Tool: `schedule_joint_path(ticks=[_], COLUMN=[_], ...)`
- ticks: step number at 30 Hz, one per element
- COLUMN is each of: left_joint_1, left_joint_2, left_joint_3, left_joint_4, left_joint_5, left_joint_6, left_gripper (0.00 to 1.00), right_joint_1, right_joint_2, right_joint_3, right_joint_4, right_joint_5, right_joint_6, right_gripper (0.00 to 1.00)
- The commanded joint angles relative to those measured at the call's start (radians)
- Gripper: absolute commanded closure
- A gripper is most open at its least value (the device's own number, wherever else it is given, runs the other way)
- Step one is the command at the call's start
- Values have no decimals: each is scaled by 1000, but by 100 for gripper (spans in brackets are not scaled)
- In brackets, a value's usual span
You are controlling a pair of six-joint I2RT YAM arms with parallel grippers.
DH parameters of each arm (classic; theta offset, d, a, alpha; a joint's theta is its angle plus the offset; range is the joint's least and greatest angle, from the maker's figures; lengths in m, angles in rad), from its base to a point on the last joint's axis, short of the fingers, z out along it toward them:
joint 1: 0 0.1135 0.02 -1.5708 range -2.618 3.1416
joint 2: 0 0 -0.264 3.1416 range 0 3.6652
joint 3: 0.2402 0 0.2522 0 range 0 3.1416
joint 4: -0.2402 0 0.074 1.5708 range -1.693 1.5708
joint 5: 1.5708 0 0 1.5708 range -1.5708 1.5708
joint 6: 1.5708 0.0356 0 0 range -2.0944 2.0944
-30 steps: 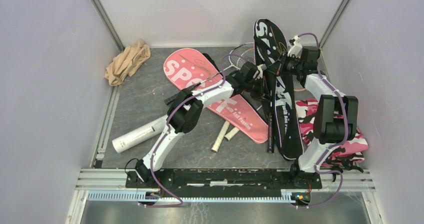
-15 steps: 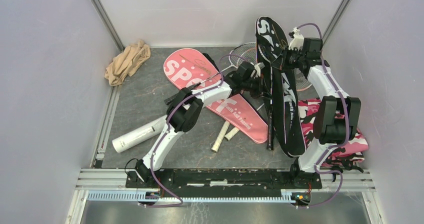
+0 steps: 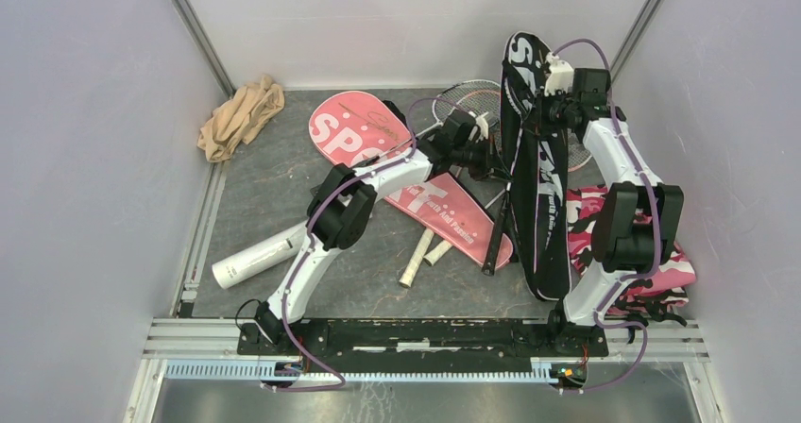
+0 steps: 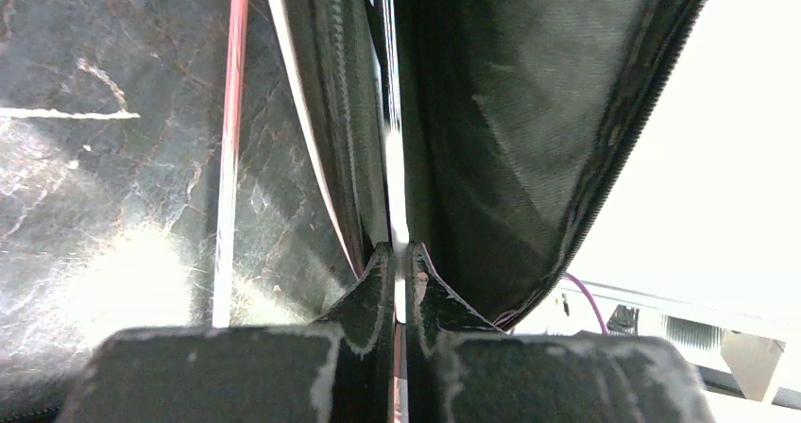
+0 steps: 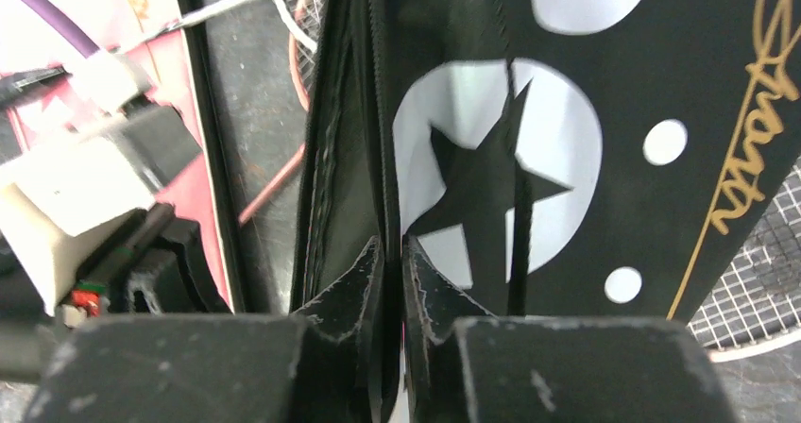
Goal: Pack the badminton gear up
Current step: Place the racket in the racket bag.
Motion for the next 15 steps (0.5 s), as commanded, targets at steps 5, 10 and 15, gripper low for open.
schedule_joint_path(ticks=[5,10,15], left_joint_1=[43,43,42], left_joint_2=[-89,-79,-58], left_joint_3=[5,16,29], left_joint_4=[135,136,136], left_joint_5=[-40,-39,-37], left_joint_6=[-15,-6,-8], left_gripper=[98,98,98], right_joint_1=[22,47,91], right_joint_2=[-45,-94,-142], right_joint_3=[-122,-211,-288], right_joint_4=[-109,-86,-64], right_joint_5=[51,118,208], right_joint_6=[-96,-131,-159], right_gripper=[80,75,71])
